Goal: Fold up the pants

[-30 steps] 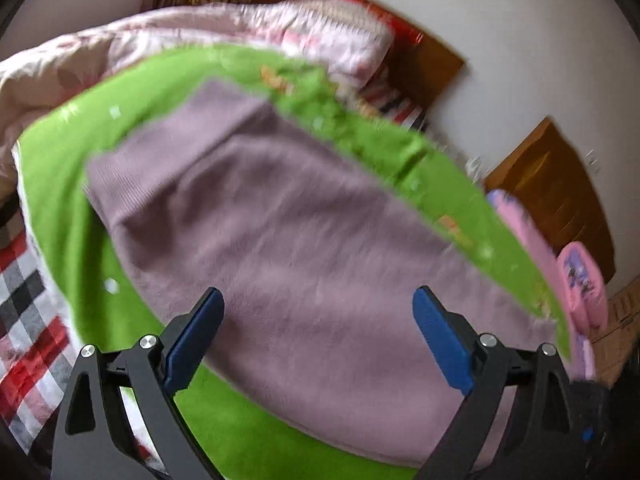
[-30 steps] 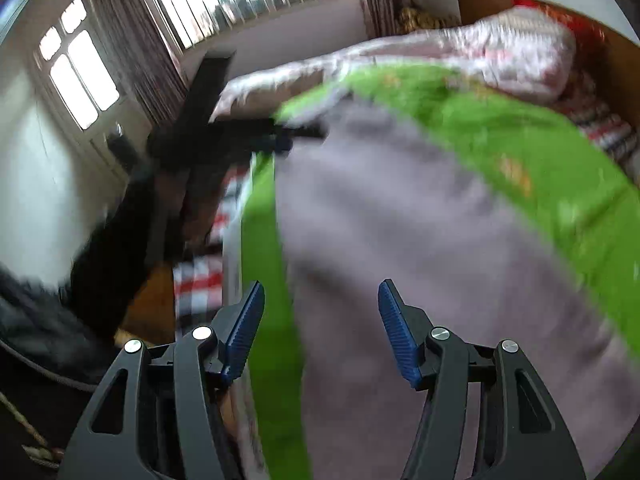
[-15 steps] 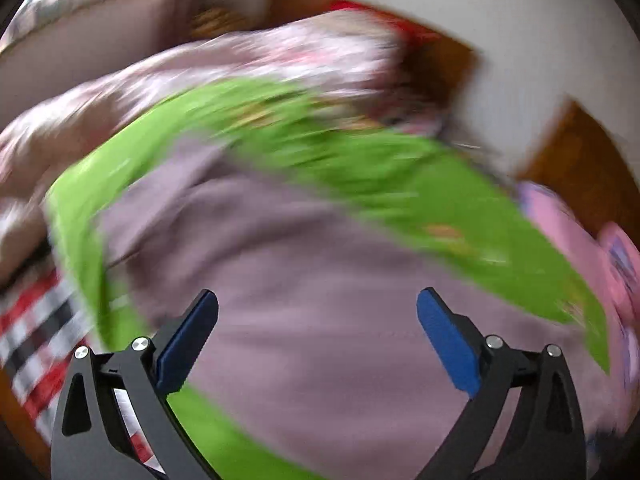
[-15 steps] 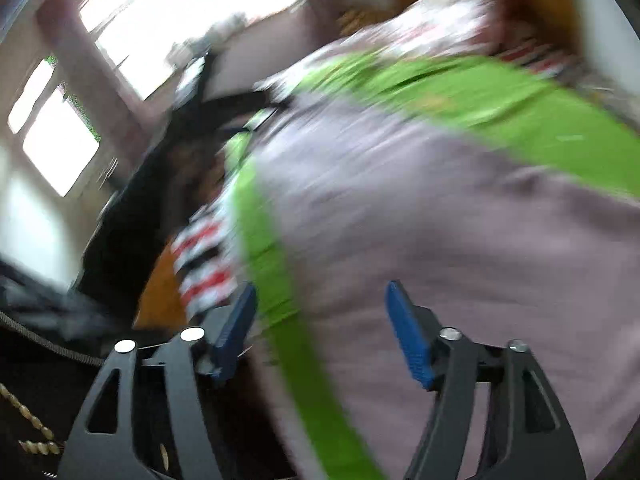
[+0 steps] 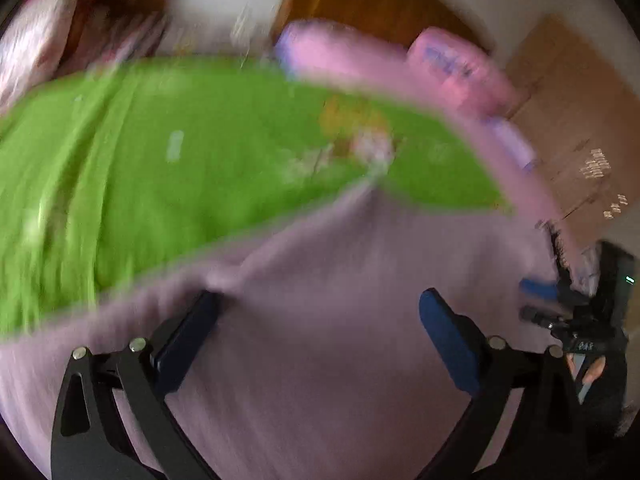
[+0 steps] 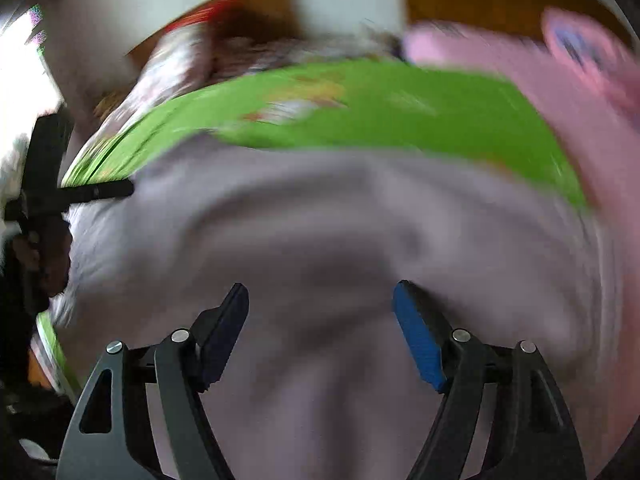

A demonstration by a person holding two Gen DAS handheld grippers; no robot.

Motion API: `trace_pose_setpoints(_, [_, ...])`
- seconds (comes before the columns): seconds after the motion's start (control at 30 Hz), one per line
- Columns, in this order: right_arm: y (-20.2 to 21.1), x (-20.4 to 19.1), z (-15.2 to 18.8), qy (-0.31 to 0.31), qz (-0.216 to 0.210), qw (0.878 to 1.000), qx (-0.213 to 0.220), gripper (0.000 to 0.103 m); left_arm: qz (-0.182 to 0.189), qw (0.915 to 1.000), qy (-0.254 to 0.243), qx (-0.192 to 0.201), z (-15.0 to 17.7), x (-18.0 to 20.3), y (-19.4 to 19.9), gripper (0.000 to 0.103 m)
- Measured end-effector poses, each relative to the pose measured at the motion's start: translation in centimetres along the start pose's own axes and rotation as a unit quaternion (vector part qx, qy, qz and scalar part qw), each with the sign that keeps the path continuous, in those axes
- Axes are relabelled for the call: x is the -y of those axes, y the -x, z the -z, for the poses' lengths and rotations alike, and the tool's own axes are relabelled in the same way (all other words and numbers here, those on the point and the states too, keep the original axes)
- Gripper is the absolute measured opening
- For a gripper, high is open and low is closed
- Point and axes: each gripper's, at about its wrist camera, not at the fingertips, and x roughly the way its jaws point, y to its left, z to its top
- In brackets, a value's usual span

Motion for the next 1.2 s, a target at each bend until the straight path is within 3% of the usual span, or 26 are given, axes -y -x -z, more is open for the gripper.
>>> trace_pose_setpoints(0.1, [2.4,1.0,0.1,-0.005,0.035,0.999,0.031,0.075,-0.038,0.999,0.022,0.004,-0.5,-0.2,0.3,0.1])
trace_pose_setpoints(0.17, [4.2,2.2,0.0,-0.017,0.033,0.998,0.056,0.075,-0.061,0.9975,0.021,0.029,-0.4,0.8,1.6,0.099])
trace_pose_setpoints(0.27, [4.6,3.3,-1.0,-0.01,0.017,0.998,0.066,0.078,-0.049,0.996,-0.019,0.072,-0.2,4.3,2.9,0.101])
trace_pose_setpoints(0.33, [3.0,3.4,-1.8,0.016,0.036,0.998,0.044,0.079,-0.046,0.9961,-0.048,0.058,0.1,6.1,1.5,0.101])
trace_pose_setpoints(0.43, [0.5,5.2,-2.6,-0.021,-0.002,1.0,0.004,0.081,-0.063,0.9961,-0.061,-0.001,1.2,6.3,-3.1,0.101])
trace_pose_setpoints(0.5, [1.4,6.6,-2.8,-0.048,-0.028,0.998,0.011,0.08,-0.056,0.9965,-0.062,0.008,1.6,6.6,-2.8,0.101])
trace_pose_setpoints(0.57, [3.4,7.0,-3.1,-0.072,0.001,0.997,0.024,0.081,-0.045,0.9977,-0.05,0.007,1.5,6.2,-3.0,0.101])
trace_pose_setpoints(0.6, [4.7,7.1,-3.5,-0.077,-0.007,0.996,0.039,0.082,-0.043,0.9979,-0.049,0.008,1.5,6.3,-2.9,0.101])
trace_pose_setpoints(0.7, [6.3,6.6,-5.0,-0.052,-0.03,0.995,0.074,0.087,-0.064,0.996,-0.061,0.006,1.5,6.7,-3.6,0.101])
trace_pose_setpoints(0.8, [3.9,5.9,-6.5,-0.027,-0.035,0.998,0.041,0.087,-0.095,0.9921,-0.082,-0.001,1.6,7.1,-3.6,0.101])
trace_pose_setpoints(0.87, [0.4,6.6,-6.6,-0.038,-0.052,0.998,-0.015,0.087,-0.102,0.991,-0.087,-0.003,1.8,7.2,-3.3,0.101])
trace_pose_setpoints(0.9, [-1.1,7.0,-6.8,-0.036,-0.034,0.998,-0.036,0.087,-0.099,0.9914,-0.085,-0.002,1.8,7.1,-3.2,0.101])
trace_pose_setpoints(0.97, [-1.2,7.2,-6.8,-0.004,-0.024,1.0,-0.017,0.086,-0.09,0.9929,-0.078,0.002,1.7,6.7,-3.0,0.101])
trace_pose_setpoints(1.03, [0.0,8.1,-7.0,-0.043,-0.001,0.999,0.01,0.081,-0.082,0.994,-0.072,0.005,1.7,6.4,-2.8,0.101])
trace_pose_setpoints(1.07, [0.7,8.2,-6.8,-0.053,0.033,0.998,0.022,0.081,-0.079,0.9944,-0.07,0.006,1.8,6.4,-2.7,0.101])
trace_pose_setpoints(1.13, [2.0,7.4,-6.3,-0.048,0.06,0.997,0.029,0.085,-0.076,0.9948,-0.067,0.007,1.7,6.3,-2.7,0.101])
trace_pose_setpoints(1.2, [3.8,5.8,-5.2,-0.027,0.056,0.997,0.039,0.087,-0.076,0.9948,-0.068,0.007,1.7,6.3,-2.7,0.101])
